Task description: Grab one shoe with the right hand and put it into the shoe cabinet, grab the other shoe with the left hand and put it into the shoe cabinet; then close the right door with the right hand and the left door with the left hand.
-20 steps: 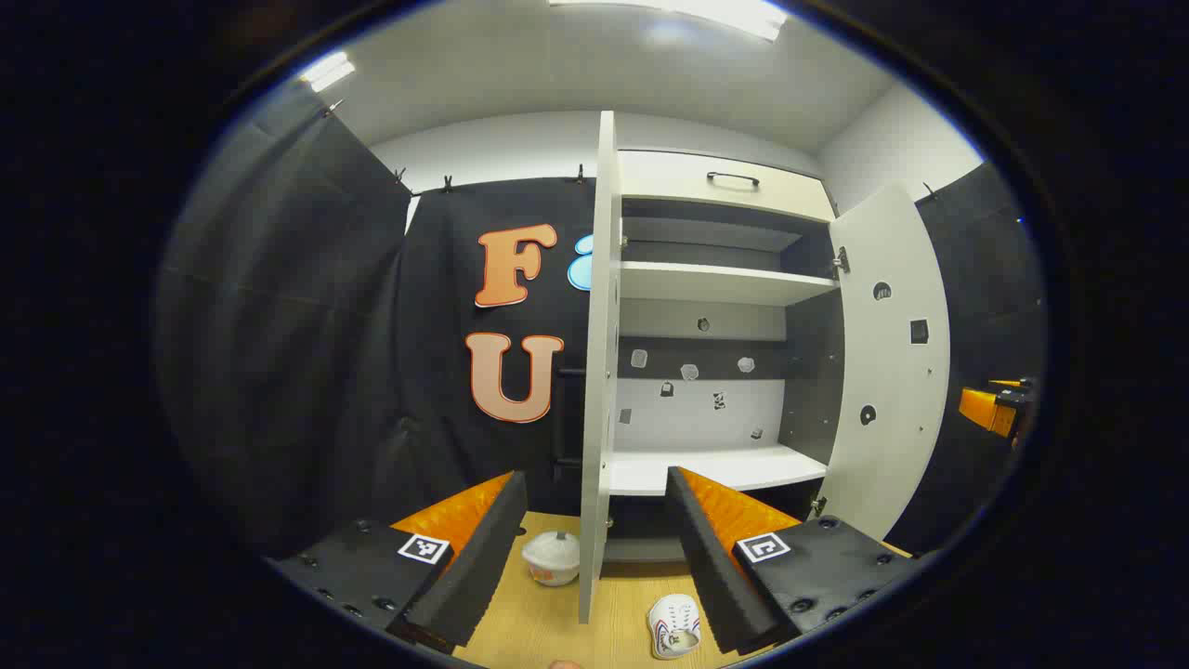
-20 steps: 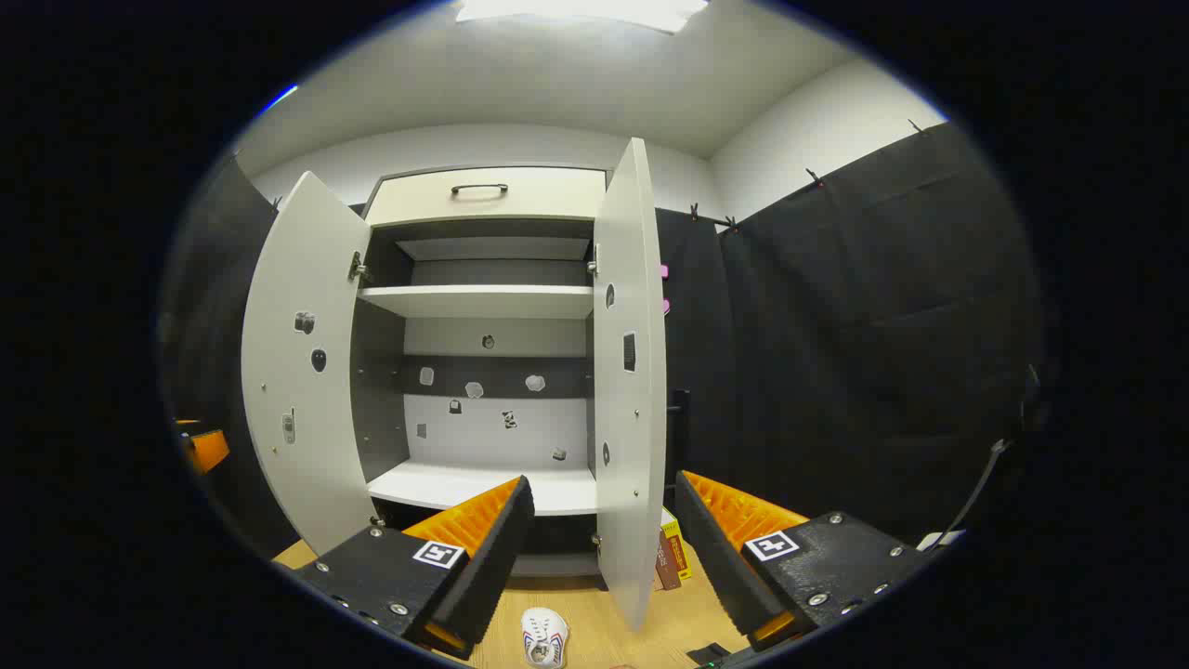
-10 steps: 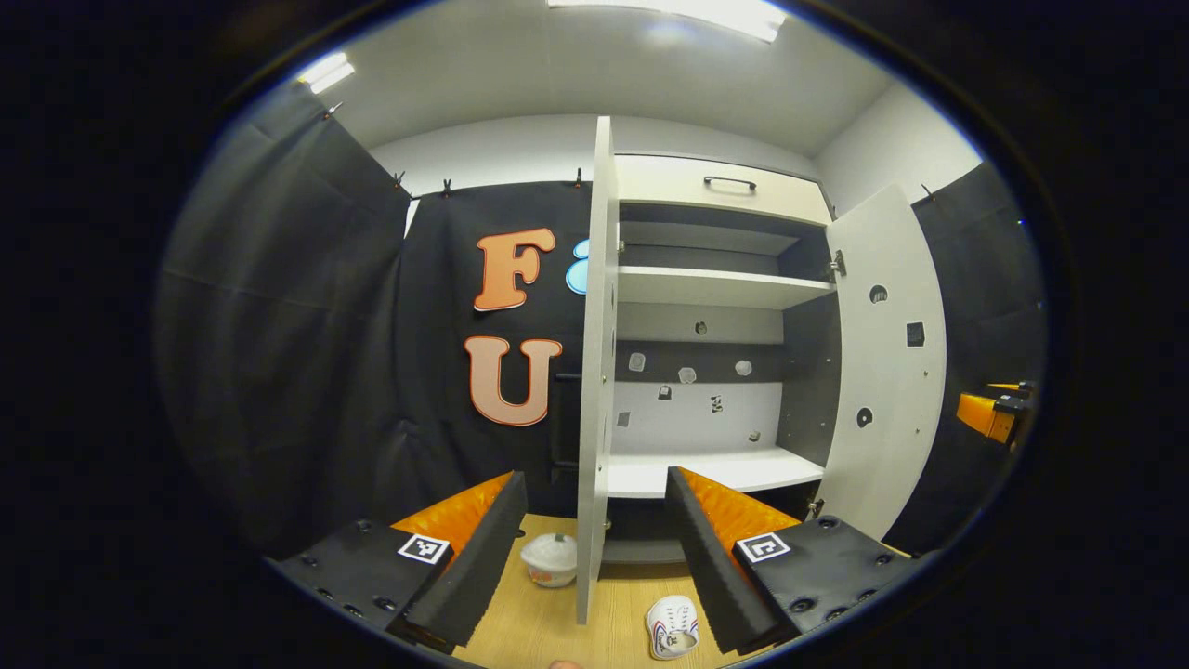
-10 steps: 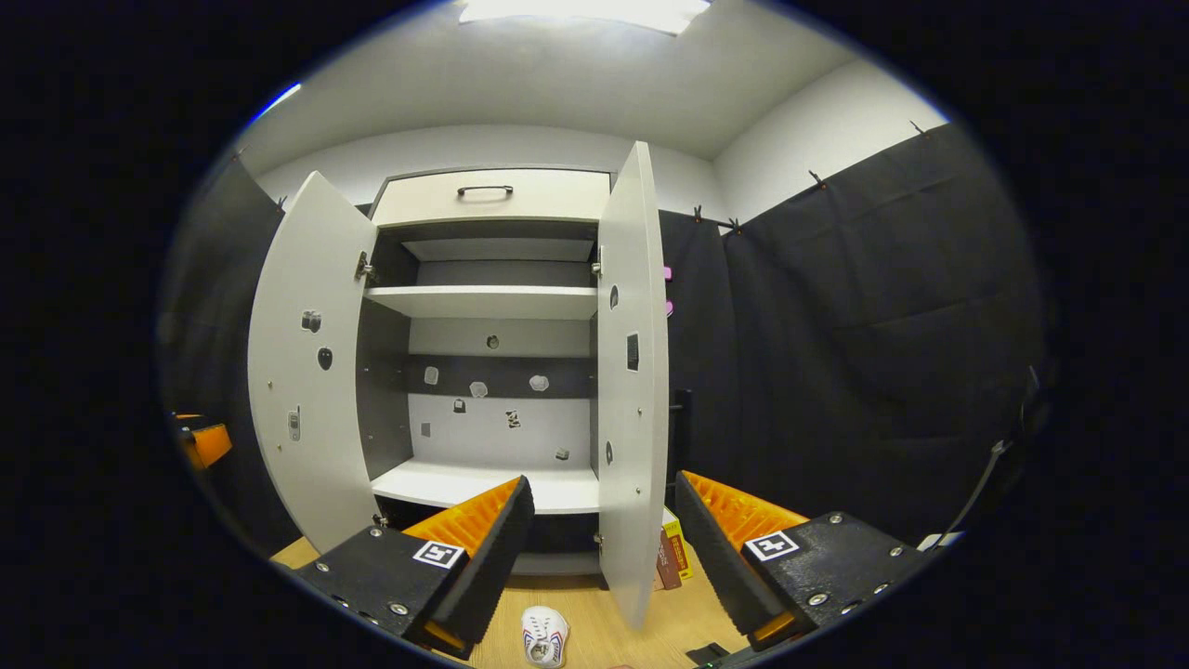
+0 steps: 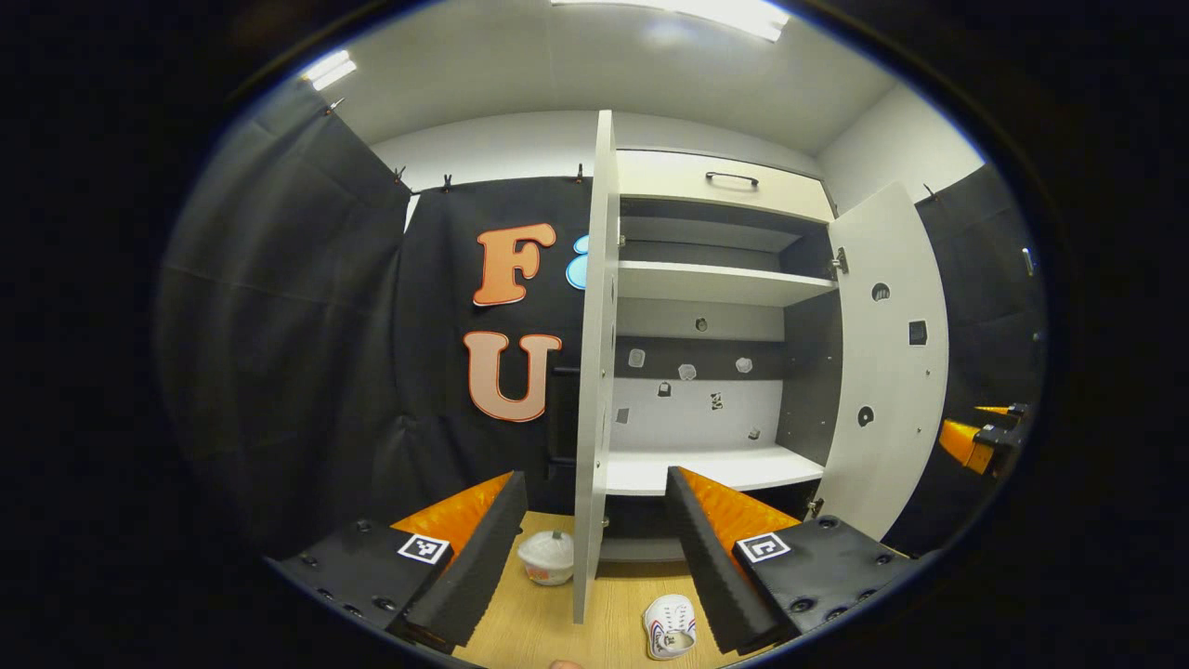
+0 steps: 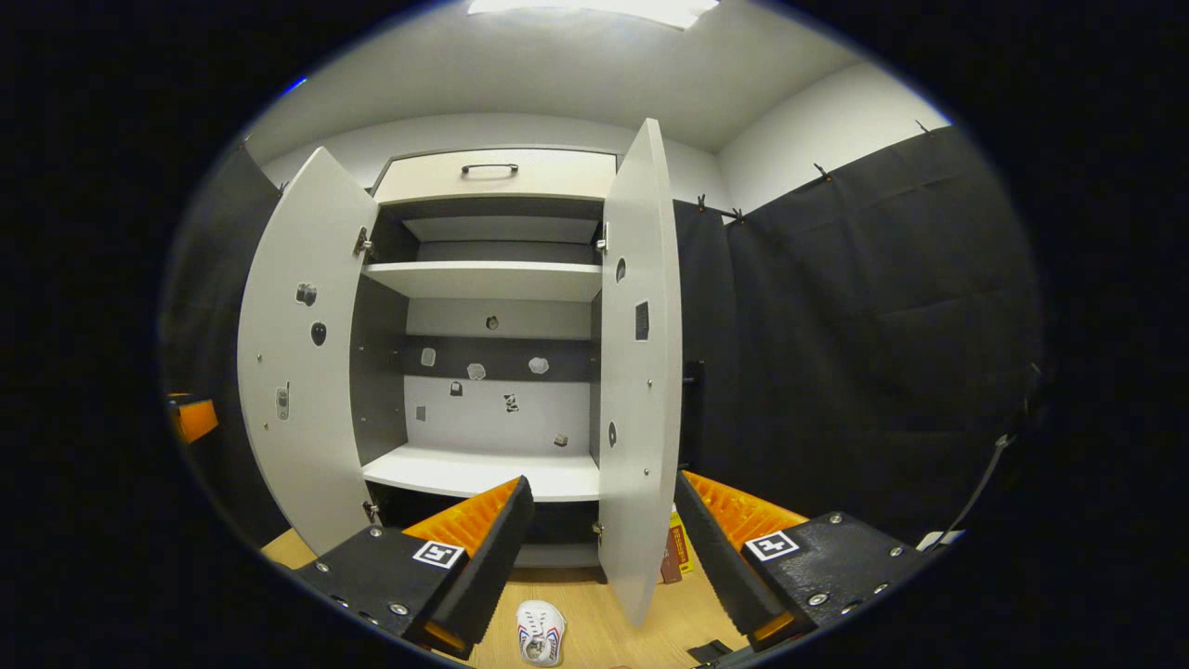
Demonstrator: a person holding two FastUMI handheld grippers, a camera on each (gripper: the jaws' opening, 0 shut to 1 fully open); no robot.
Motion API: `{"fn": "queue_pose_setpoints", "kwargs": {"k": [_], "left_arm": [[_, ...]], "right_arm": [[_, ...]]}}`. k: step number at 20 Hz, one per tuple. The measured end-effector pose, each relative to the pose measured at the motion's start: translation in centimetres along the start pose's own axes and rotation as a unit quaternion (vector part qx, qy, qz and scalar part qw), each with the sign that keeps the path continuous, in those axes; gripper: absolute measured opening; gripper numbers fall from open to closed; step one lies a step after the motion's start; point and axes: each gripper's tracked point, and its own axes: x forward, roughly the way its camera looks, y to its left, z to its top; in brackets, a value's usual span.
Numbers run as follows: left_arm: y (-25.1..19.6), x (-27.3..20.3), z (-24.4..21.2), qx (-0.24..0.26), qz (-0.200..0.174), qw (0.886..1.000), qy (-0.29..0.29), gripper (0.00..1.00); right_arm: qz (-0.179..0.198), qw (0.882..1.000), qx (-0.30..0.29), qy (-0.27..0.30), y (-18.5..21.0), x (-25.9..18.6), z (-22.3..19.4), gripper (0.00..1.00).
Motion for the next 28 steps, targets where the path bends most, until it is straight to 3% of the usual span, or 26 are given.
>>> {"fn": "queue_pose_setpoints", "kwargs": {"k": [5, 11, 18, 25, 28], "left_arm": [[0.1, 0.0, 0.0, 0.001, 0.004, 1.0, -0.001, 0.95], [0.7, 0.2, -0.6, 0.01, 0.023, 1.0, 0.008, 0.96], [4.2, -0.8, -0.3, 0.024, 0.07, 0.997, 0.003, 0.96], [5.5, -0.8, -0.7, 0.03, 0.09, 0.995, 0.008, 0.97], [6.0, -0.9, -1.1, 0.032, 0.094, 0.995, 0.012, 0.96]], "right_arm": [[0.041, 0.997, -0.001, 0.058, 3.9, 2.0, -7.9, 0.94], [0.058, 0.985, -0.022, 0.158, 6.0, 3.8, -22.2, 0.94], [0.054, 0.955, -0.024, 0.291, 6.0, 4.3, -37.1, 0.93], [0.057, 0.924, -0.028, 0.378, 6.3, 4.8, -45.4, 0.62], [0.063, 0.909, -0.018, 0.411, 6.9, 4.9, -47.6, 0.53]]}}
